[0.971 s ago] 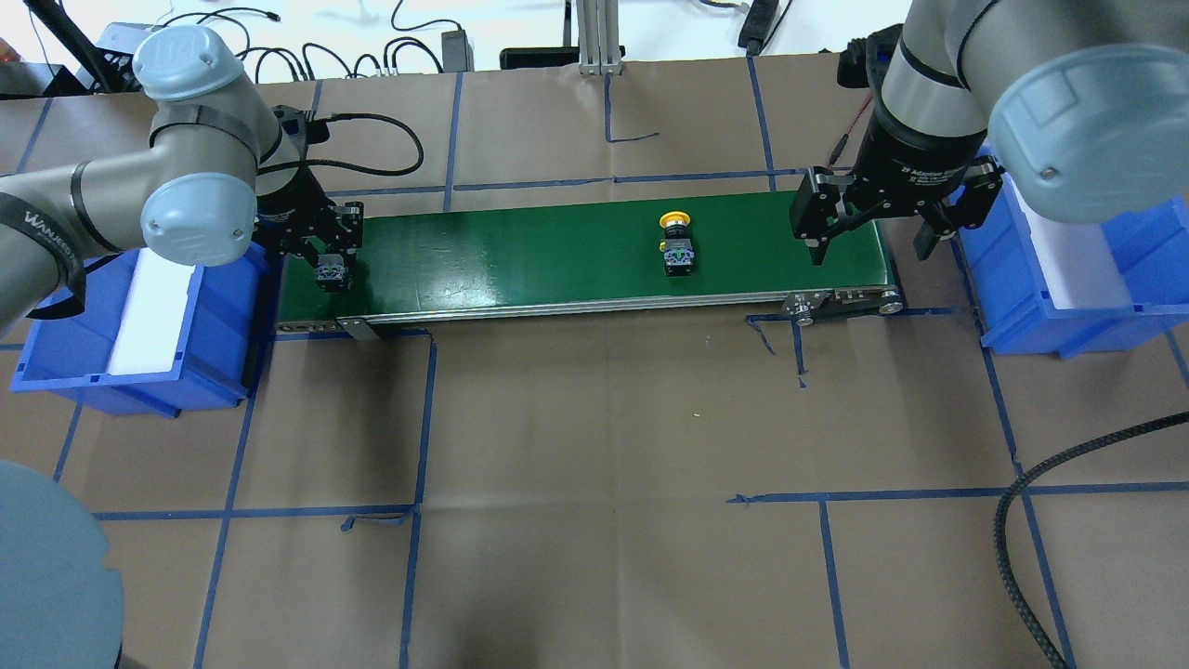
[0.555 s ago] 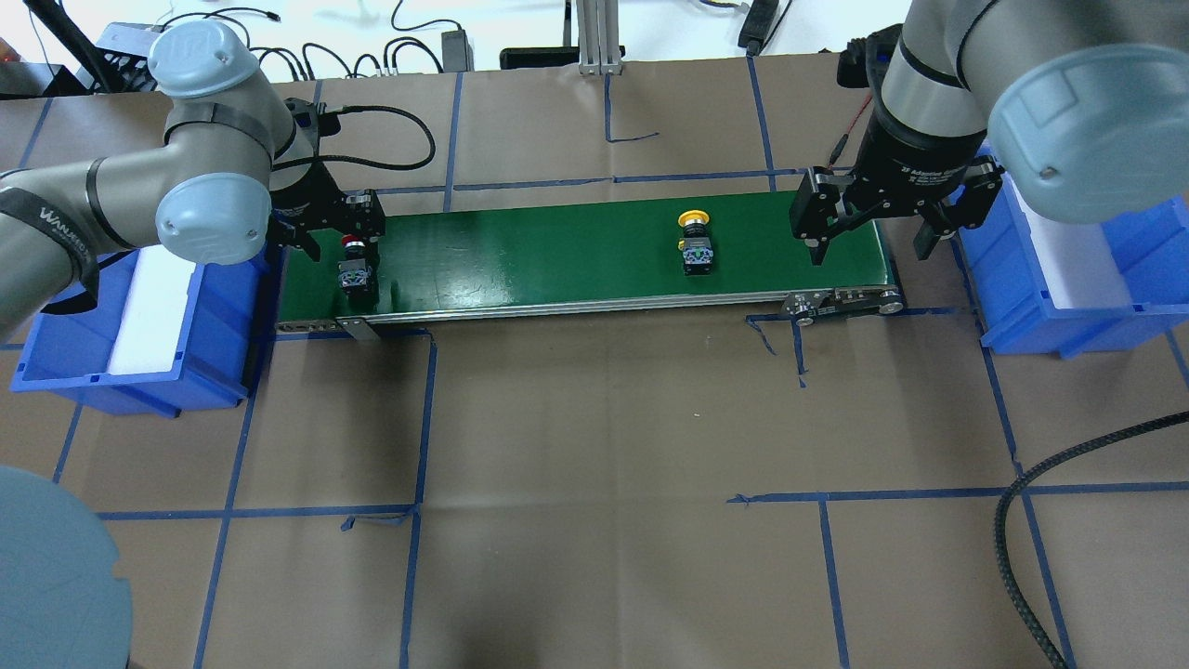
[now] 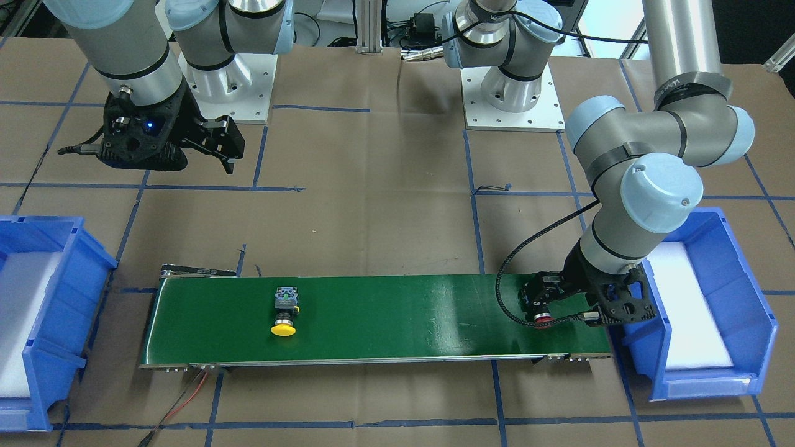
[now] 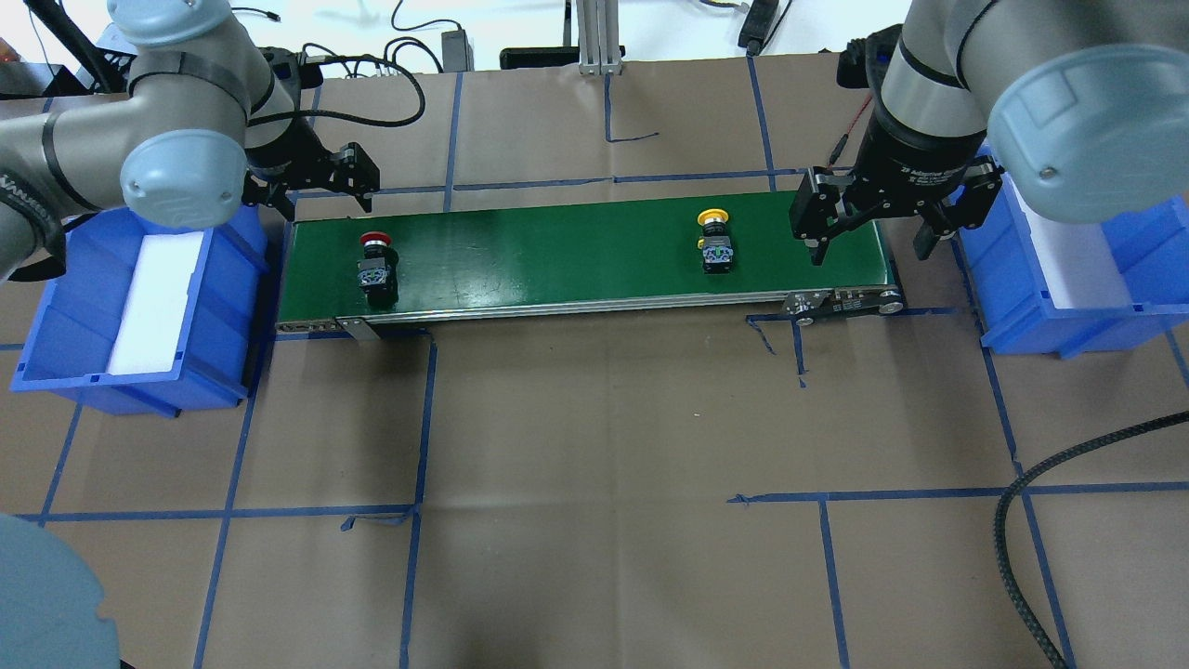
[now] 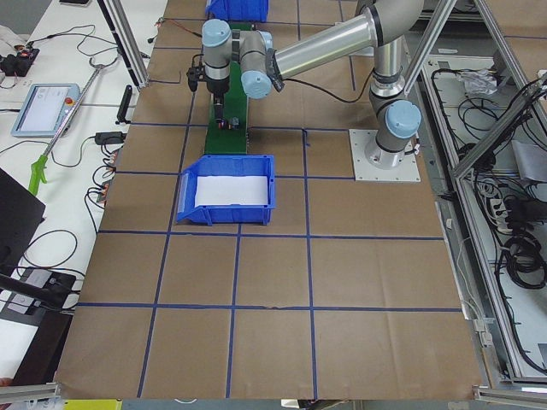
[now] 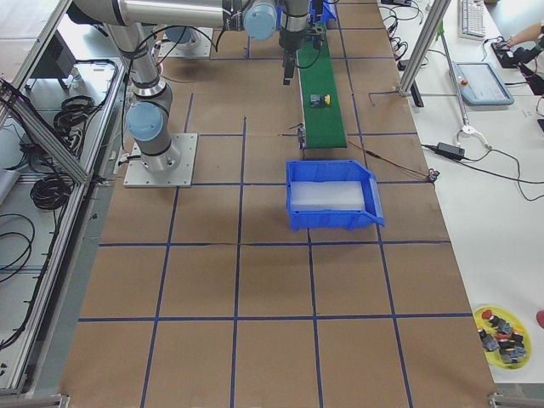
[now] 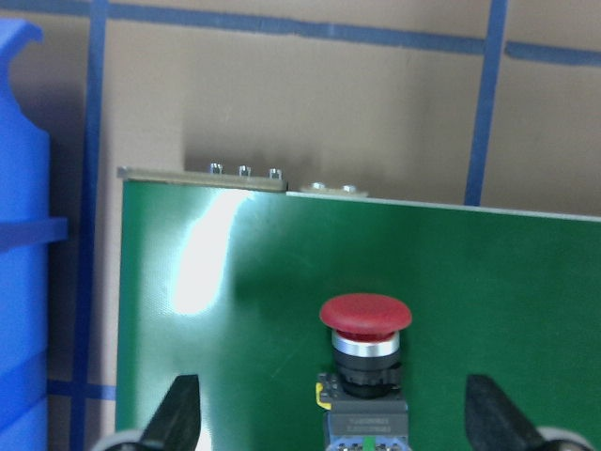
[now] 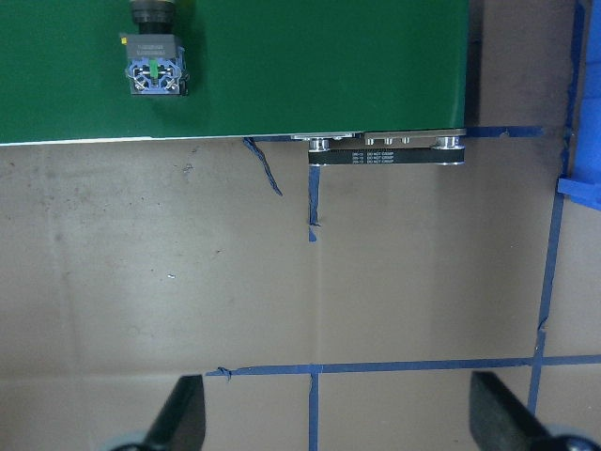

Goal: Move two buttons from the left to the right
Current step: 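Raise the left gripper away while the right gripper descends onto the yellow button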

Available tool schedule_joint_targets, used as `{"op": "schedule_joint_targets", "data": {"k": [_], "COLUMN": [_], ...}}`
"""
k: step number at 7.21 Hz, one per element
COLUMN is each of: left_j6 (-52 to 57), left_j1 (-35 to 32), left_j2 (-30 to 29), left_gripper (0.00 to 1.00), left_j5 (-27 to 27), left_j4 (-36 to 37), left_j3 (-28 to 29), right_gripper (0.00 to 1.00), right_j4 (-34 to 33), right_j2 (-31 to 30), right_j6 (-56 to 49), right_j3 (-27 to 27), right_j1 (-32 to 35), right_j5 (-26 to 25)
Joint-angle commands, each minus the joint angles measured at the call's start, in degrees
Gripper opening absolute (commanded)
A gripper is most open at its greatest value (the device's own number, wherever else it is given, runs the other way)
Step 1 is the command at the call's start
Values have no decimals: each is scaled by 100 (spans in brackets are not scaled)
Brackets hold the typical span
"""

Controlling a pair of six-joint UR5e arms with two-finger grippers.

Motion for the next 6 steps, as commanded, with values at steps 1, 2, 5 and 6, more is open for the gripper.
{"op": "schedule_joint_targets", "data": {"k": [1, 2, 5, 6], "left_j6": [1, -8, 18, 62], "left_j1": [-256, -467, -548, -548], "left_j2": [466, 660, 1372, 1400], "left_gripper": [100, 100, 100, 100], "left_j5": [2, 36, 28, 37], "left_j4": [-1006, -1463, -2161, -2170], "left_j3": [422, 537, 364, 319], "right_gripper": [100, 100, 100, 100], "right_j4": [-35, -279, -1891, -2829], "right_j2": [-17, 70, 474, 797], "right_j6": [-6, 3, -6, 3], "right_j3": [-40, 12, 64, 170], "right_j1": [9, 18, 9, 9], "right_j5": [17, 35, 26, 35]}}
